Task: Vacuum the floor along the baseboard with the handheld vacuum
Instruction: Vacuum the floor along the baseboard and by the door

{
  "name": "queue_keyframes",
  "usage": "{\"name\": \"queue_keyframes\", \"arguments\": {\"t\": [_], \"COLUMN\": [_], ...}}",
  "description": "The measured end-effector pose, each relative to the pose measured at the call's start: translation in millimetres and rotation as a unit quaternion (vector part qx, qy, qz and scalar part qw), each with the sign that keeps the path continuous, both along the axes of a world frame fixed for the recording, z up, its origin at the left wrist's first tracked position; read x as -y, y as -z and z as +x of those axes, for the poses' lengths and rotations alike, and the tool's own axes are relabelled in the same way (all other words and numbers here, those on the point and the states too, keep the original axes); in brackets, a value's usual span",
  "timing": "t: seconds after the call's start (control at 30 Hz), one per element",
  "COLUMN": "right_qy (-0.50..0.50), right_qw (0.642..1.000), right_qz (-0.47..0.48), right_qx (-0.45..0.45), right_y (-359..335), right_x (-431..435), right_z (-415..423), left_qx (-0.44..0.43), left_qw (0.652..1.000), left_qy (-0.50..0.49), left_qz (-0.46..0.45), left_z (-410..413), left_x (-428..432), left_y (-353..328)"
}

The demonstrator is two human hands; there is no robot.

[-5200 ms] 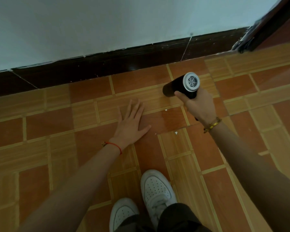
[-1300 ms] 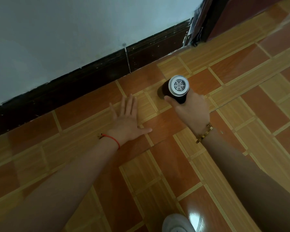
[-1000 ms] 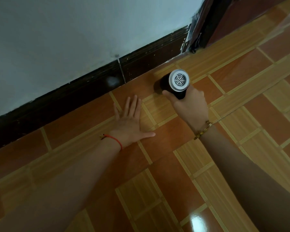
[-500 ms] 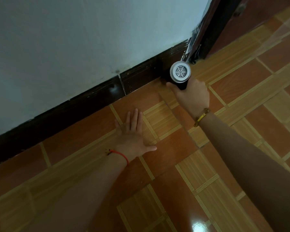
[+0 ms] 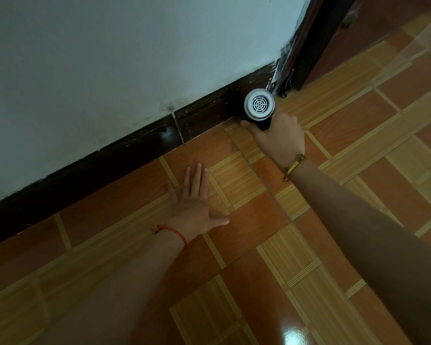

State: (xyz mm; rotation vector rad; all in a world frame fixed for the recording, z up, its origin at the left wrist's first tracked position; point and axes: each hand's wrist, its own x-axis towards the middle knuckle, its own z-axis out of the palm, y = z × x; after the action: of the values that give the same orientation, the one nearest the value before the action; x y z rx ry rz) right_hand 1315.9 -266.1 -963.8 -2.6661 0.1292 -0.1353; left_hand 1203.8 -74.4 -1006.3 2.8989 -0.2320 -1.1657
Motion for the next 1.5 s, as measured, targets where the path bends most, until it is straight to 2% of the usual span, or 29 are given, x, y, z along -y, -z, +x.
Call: {"name": "queue_keyframes", "arguments": {"t": [0.27, 0.47, 0.67, 0.8, 1.0, 1.3, 1.5], "right_qy": [0.071, -0.022, -0.123, -0.08, -0.014, -0.067, 0.016], "right_qw": [0.997, 1.0, 0.992, 0.996, 0.999, 0.995, 0.997], "right_qz": [0.005, 0.019, 0.04, 0.024, 0.01, 0.027, 0.008], "right_qx": [0.019, -0.011, 0.008, -0.009, -0.027, -0.063, -0.082], "right_y": [-5, -7, -2, -3, -11, -13, -22], "right_x": [20, -5, -44, -33, 0, 12, 56], "right_z": [15, -5, -46, -63, -91, -177, -201], "left_qx": [0.016, 0.082, 0.165, 0.197, 0.161, 0.143, 0.15], "left_qw": [1.0, 0.995, 0.984, 0.978, 0.981, 0.985, 0.982], "left_qy": [0.001, -0.019, -0.037, -0.018, -0.023, 0.006, 0.053], "left_qz": [-0.011, -0.058, -0.051, -0.064, -0.102, -0.092, -0.1], "left_z": [0, -10, -27, -44, -72, -101, -109], "left_x": [-3, -10, -5, -6, -11, -11, 17], "left_y": [9, 19, 18, 9, -7, -15, -21]}}
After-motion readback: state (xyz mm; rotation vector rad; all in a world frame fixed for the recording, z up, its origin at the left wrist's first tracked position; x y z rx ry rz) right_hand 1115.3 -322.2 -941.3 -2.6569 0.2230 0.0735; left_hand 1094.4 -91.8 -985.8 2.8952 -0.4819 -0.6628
